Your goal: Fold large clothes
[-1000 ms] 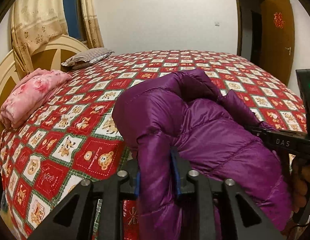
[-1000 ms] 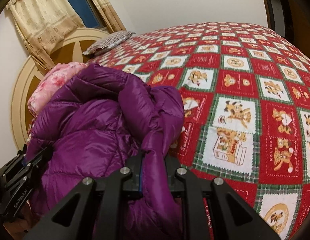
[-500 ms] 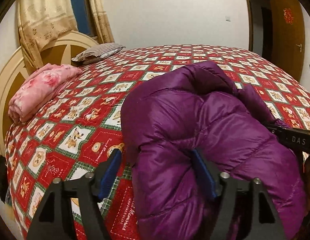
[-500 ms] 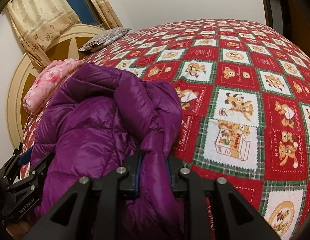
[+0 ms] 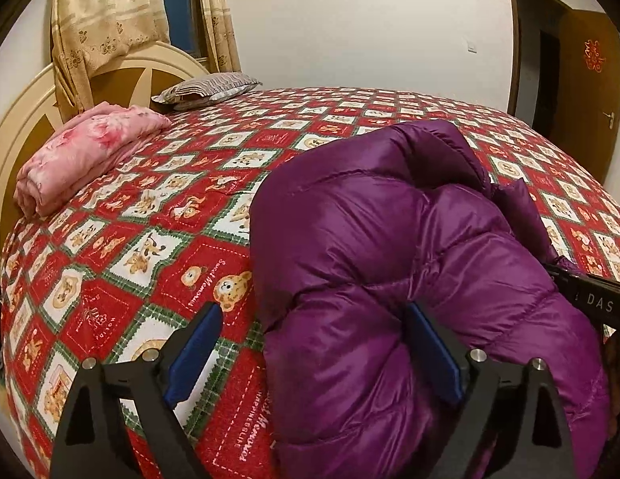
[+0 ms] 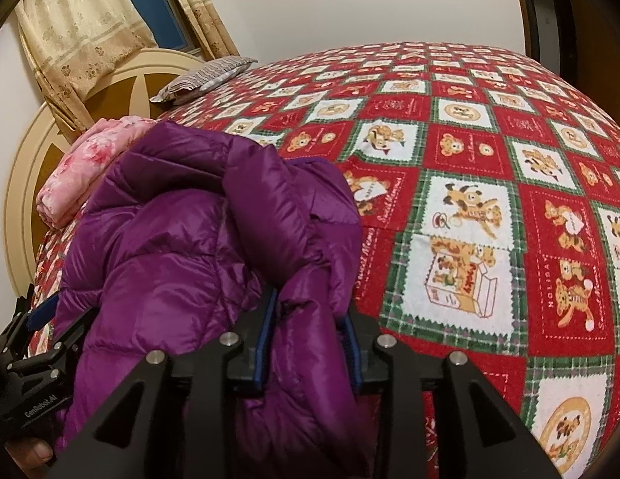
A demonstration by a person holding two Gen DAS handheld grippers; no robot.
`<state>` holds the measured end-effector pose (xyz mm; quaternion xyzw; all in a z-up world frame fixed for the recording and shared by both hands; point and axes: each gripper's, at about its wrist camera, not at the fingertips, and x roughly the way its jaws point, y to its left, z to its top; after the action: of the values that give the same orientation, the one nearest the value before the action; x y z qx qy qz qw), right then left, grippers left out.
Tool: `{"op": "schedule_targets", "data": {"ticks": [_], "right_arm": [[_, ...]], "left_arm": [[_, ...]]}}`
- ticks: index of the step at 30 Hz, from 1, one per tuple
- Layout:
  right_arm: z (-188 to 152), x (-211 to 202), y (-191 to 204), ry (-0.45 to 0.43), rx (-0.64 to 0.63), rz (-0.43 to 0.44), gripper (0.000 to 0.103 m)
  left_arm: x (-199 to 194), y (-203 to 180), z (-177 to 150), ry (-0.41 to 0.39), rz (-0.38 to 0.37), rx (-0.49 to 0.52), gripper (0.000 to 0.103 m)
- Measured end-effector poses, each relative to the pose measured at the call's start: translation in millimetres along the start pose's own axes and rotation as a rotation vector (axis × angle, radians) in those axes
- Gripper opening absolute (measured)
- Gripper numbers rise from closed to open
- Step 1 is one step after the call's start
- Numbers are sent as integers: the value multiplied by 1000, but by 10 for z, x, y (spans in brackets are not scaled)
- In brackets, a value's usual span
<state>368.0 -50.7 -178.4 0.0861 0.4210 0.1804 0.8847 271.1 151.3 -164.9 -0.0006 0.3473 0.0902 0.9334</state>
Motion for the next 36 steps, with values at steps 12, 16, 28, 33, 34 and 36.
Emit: {"op": "schedule_targets", "data": {"ticks": [12,16,28,33,34,36], "right_arm": [[-13,29,-13,-2,-6,-14,40],[-16,30,-6,-2,-6,-15,40],[-10,66,35,2,-26,-62,42],[8,69,94,5,-49,-94,44],[8,66,105,4,-52,-100,44],[24,15,119,0,-62,-111,45]], "left_arm": [[24,11,-9,4,1,-12,95],[42,23,-11,6,-3,-18,96],[69,41,-14,11,-8,-34,97],[55,-4,15,19,10,-18,97],[39,-6,32,24,17,-13,97],[-83,-4,86,27,54,5,97]]}}
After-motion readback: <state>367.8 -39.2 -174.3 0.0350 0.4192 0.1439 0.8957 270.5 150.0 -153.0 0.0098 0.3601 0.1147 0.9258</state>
